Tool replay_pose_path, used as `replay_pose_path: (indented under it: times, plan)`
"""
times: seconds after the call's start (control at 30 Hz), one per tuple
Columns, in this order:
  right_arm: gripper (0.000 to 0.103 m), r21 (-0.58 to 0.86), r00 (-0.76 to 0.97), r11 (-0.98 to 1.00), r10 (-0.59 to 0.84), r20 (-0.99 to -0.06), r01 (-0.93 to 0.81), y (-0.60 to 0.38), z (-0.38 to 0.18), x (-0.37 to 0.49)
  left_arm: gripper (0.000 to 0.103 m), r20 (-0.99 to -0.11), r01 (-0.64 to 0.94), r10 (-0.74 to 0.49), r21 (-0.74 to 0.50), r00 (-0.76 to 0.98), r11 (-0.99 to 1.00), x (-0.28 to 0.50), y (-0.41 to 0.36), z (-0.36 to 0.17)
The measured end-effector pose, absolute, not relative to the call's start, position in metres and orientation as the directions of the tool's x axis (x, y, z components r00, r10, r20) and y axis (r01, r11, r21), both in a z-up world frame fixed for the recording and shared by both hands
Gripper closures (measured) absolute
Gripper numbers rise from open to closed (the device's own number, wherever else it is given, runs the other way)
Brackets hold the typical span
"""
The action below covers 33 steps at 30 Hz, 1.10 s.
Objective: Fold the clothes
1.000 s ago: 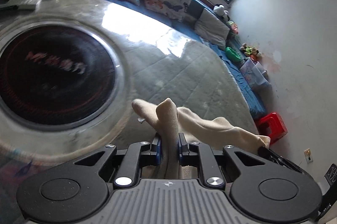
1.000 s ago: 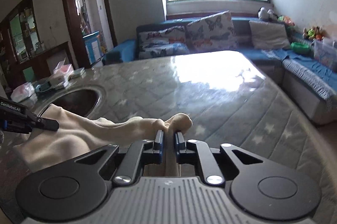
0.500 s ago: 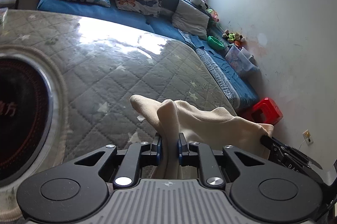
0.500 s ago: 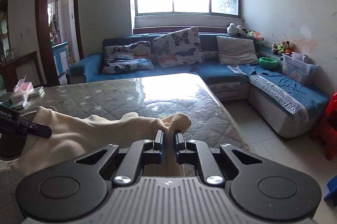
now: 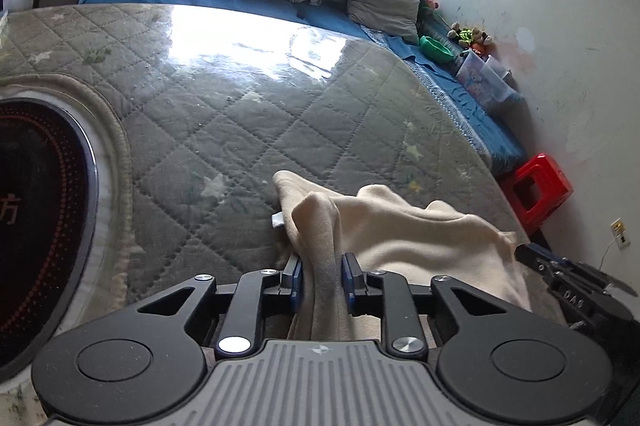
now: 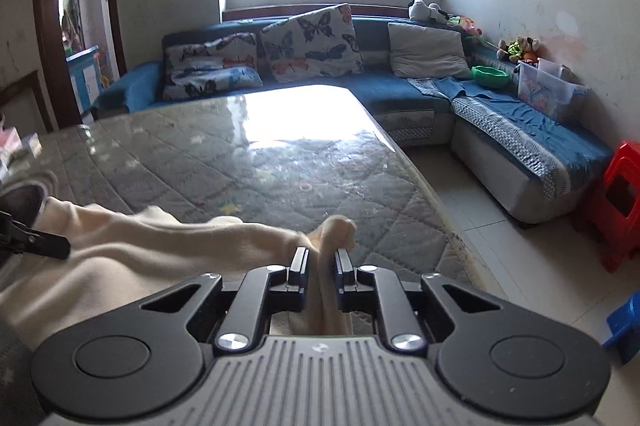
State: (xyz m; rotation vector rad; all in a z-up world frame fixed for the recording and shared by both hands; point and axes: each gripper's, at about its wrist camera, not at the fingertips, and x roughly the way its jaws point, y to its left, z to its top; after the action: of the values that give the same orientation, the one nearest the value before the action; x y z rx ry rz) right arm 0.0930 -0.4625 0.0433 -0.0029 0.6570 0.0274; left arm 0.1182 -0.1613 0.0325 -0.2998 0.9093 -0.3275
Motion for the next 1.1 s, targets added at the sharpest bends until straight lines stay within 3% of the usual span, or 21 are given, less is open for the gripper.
replay_pose_path:
  times: [0.13, 0.2, 0.37, 0.67, 1.1]
  plan:
    - [0.088, -0.04, 0.806, 0.999, -0.004, -0.591, -0.024, -0.45, 0.047, 0.085, 0.069, -0.715, 0.157, -0.377, -0.356, 0.588, 0.921, 0.112, -0.158, 0.033]
    - [0.081, -0.037, 0.819, 0.998, 0.021, -0.574, -0.052, -0.44, 0.053, 0.076, 0.059, -0.713, 0.153, -0.365, -0.345, 0.599, 0.926, 0.111, -0.155, 0.034]
    - [0.065, 0.02, 0.806, 0.988, 0.137, -0.576, -0.153, -0.411, 0.053, 0.058, 0.055, -0.702, 0.175, -0.367, -0.333, 0.61, 0.927, 0.101, -0.15, 0.034]
    - [0.063, -0.051, 0.775, 0.977, 0.134, -0.617, -0.209, -0.378, 0.024, 0.027, 0.051, -0.674, 0.265, -0.356, -0.239, 0.647, 0.934, 0.08, -0.159, 0.036]
    - [0.063, -0.03, 0.768, 0.981, 0.129, -0.627, -0.189, -0.366, 0.049, 0.039, 0.045, -0.679, 0.331, -0.385, -0.216, 0.625, 0.919, 0.075, -0.157, 0.02]
